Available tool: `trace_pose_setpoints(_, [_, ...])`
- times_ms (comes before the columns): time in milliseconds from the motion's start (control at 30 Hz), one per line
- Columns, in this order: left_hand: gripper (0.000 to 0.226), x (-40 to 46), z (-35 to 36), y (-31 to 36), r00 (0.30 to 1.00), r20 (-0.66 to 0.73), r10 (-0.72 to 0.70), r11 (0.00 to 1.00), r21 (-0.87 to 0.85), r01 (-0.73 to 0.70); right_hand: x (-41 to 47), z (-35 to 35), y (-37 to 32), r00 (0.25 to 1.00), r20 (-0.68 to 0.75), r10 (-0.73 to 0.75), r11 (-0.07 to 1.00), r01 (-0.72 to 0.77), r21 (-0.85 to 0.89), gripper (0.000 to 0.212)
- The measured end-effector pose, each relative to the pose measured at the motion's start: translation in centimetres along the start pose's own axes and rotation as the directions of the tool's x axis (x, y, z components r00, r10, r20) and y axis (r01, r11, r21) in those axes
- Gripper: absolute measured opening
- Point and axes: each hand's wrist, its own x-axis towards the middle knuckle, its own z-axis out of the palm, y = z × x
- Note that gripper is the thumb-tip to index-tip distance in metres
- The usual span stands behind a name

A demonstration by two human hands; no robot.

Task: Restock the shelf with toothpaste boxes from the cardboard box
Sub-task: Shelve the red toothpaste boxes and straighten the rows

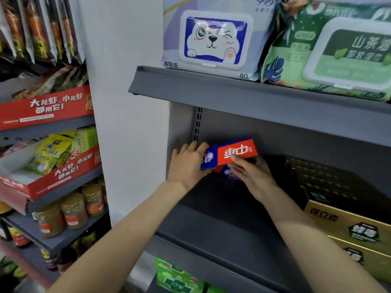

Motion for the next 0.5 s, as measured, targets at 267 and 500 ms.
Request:
trace_pose_setpoints(267, [0.072,1.9,1.2,0.8,0.965,0.239,0.11,0.898,-0.44,0.007,0.8,0.8,-1.2,0.97,-0.203,-0.135,0.984,0.155,0.088,0.044])
trace_pose_setpoints(500, [0.056,1.9,1.7,-0.6,0.985,0.021,-0.17,0.746,-0.65,0.143,2.7,2.4,-3.0,0.889,0.172,-0.423,0.622,0.424,-0.658,0.03])
